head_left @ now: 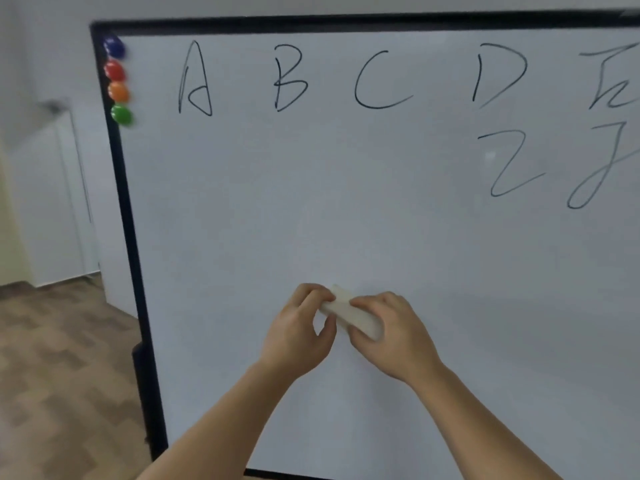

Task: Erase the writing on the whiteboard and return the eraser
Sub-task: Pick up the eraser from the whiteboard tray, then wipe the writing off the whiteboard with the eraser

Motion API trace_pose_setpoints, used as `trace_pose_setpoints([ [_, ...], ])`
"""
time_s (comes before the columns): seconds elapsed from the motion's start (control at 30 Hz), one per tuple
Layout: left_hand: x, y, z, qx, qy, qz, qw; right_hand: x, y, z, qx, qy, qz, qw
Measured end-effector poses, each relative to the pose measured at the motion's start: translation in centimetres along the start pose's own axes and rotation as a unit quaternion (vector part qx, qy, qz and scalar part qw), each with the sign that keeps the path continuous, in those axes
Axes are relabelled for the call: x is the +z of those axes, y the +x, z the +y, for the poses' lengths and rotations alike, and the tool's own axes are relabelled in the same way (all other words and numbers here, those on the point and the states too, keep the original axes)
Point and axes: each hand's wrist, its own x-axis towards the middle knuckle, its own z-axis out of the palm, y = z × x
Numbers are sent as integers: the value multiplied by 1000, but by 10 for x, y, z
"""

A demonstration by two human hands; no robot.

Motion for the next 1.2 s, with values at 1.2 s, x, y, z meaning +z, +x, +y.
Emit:
trace_pose_setpoints([
  [1.2, -324, 342, -97, 161, 313, 121, 928, -5, 305, -260, -189, -156, 433, 867],
])
